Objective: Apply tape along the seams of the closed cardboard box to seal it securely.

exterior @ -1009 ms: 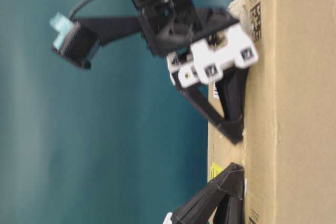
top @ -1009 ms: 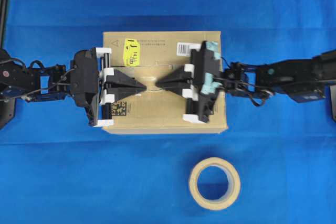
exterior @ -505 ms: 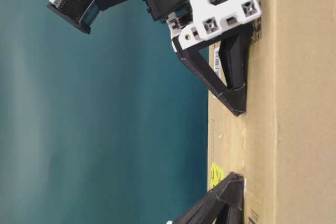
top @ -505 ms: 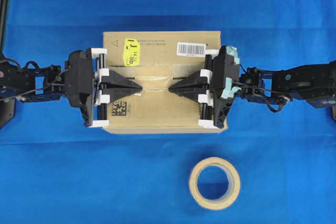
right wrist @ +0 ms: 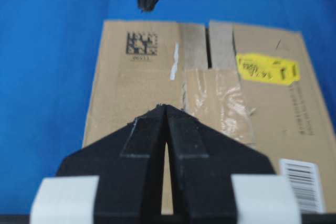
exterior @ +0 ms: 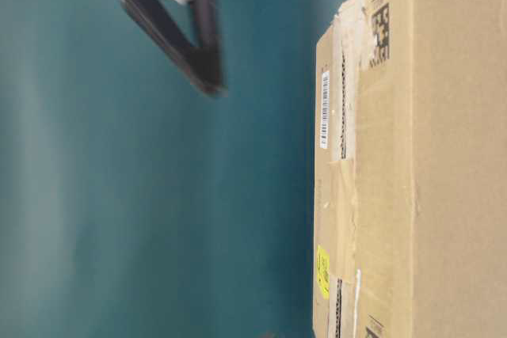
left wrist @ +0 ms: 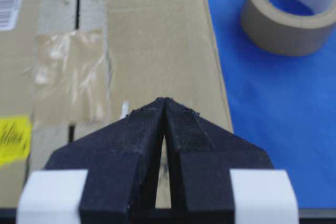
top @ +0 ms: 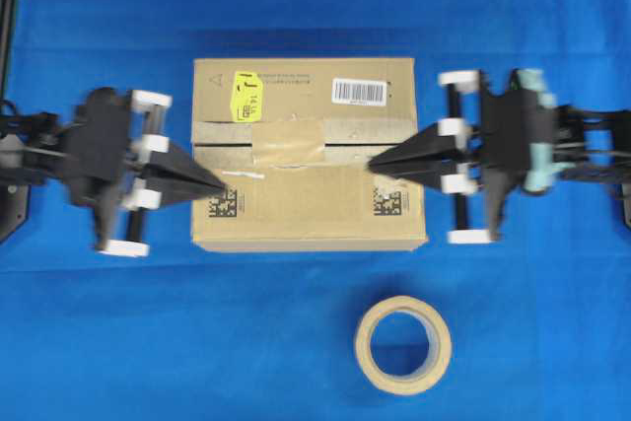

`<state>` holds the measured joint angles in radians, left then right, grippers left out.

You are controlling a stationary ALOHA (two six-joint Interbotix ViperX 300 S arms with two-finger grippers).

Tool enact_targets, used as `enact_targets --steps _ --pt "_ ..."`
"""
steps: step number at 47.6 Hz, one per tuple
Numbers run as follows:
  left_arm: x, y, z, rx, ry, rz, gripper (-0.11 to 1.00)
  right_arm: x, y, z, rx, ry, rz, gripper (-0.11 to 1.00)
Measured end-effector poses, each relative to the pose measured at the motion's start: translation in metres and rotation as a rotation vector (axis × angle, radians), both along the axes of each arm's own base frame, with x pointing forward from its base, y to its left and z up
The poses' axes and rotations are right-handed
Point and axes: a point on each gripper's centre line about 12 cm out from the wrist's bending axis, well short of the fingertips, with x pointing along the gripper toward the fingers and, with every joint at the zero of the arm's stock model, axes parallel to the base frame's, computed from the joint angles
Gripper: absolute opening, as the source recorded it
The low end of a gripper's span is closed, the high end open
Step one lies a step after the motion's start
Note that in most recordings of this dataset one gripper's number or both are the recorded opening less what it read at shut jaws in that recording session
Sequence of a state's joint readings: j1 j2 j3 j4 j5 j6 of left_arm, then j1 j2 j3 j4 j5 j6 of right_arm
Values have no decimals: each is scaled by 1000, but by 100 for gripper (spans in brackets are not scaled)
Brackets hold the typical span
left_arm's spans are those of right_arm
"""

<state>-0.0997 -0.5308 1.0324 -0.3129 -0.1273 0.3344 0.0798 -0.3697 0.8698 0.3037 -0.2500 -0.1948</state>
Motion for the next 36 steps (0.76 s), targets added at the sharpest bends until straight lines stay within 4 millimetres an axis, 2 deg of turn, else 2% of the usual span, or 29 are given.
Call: enact_targets --steps 7,16,24,36 --pt "-32 4 10 -8 -68 -2 0 -30 -1 8 6 -17 10 1" --pt "-69 9 18 -20 -159 6 0 -63 -2 5 11 -4 26 1" --pt "-92 14 3 -26 -165 23 0 -88 -3 -8 15 9 33 1" --pt "-108 17 -24 -35 -97 34 0 -114 -6 -38 16 57 29 1"
